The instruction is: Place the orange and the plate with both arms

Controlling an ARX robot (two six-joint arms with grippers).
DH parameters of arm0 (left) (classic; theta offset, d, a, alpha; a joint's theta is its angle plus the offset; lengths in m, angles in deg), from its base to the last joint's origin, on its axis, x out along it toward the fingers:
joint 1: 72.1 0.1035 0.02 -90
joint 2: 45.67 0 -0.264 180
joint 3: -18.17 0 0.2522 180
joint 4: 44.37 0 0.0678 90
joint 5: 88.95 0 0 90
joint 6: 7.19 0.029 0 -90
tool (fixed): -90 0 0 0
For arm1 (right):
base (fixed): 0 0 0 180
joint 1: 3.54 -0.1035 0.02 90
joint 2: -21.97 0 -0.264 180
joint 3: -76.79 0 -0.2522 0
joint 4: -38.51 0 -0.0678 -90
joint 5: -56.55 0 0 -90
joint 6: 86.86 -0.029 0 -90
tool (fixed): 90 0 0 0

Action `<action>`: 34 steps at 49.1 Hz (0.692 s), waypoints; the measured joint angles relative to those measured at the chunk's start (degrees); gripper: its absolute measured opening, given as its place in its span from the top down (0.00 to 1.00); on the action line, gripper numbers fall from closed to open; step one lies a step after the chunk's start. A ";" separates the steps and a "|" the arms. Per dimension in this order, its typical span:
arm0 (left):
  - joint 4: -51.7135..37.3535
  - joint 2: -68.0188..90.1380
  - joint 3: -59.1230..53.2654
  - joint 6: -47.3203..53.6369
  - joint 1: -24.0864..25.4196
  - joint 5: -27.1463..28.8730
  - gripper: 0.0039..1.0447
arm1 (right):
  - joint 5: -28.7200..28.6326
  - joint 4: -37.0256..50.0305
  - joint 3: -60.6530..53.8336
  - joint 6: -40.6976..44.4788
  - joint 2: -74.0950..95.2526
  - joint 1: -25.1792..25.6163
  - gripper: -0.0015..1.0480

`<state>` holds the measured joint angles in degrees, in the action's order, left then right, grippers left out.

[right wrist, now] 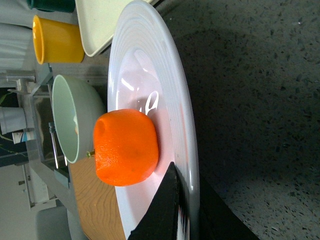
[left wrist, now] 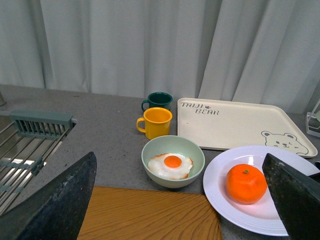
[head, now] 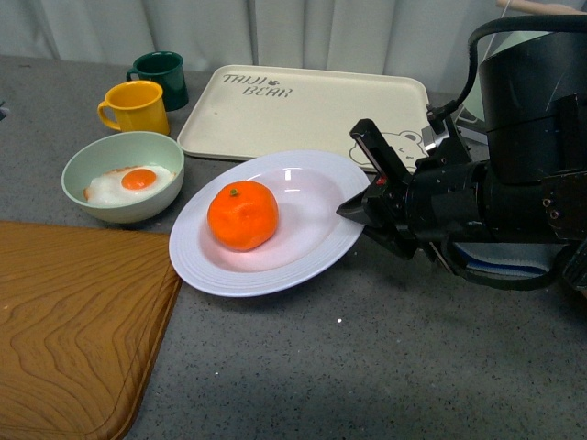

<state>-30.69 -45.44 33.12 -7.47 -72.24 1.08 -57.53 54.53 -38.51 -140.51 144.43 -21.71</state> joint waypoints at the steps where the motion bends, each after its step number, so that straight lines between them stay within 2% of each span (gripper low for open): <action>1: 0.00 0.00 0.00 0.00 0.00 0.00 0.06 | -0.07 1.38 -0.37 -0.26 0.00 0.07 0.98; 19: 0.00 0.00 0.00 0.00 0.00 -0.02 0.06 | 0.28 21.99 -4.39 -6.54 -0.44 2.56 0.99; 29: 0.00 0.00 0.00 0.00 0.00 0.00 0.06 | -0.68 22.32 2.62 -9.64 2.12 2.45 0.99; 34: 0.00 0.00 0.00 0.00 0.00 0.00 0.06 | -0.44 19.61 8.15 -10.45 5.60 2.67 0.99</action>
<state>-30.69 -45.44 33.12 -7.47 -72.24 1.08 -57.96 74.14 -30.36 -150.96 150.02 -19.05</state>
